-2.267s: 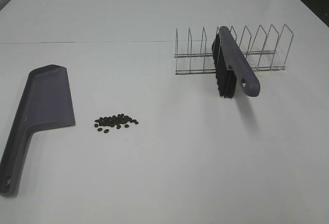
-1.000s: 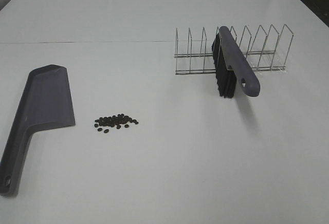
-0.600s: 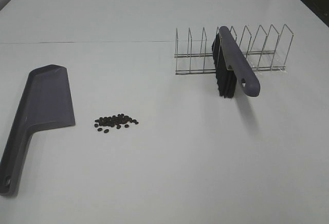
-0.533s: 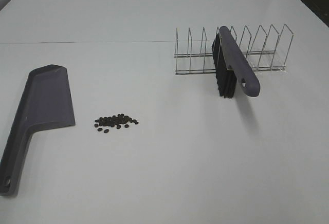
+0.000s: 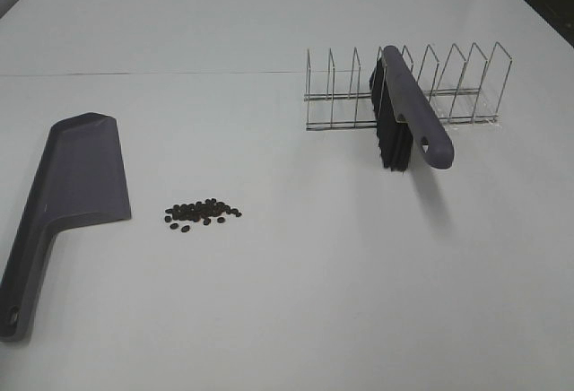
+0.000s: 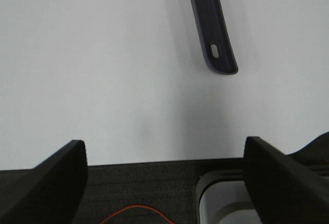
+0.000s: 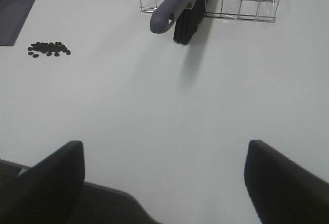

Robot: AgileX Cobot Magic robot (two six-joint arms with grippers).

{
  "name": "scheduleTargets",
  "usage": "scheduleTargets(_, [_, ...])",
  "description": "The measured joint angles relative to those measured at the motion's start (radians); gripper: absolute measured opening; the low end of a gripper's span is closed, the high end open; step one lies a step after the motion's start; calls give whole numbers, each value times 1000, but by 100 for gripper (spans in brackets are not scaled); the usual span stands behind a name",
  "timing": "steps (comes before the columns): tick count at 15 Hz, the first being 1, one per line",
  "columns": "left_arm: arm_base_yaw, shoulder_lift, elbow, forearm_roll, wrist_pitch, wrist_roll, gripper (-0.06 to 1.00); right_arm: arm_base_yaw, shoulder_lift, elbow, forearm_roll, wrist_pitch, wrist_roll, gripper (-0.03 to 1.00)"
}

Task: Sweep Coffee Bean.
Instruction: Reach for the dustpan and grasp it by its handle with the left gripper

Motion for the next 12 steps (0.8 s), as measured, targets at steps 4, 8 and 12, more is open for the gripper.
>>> scheduleTargets(4, [0,148,-1,5,-3,-27,75,0,0,0,0,0,0,79])
scheduleTargets(8, [0,235,-29,0,-217,-157,75,0,0,0,0,0,0,77])
scheduleTargets(12, [0,368,-45,-57,-380,-194,75,0,0,0,0,0,0,77])
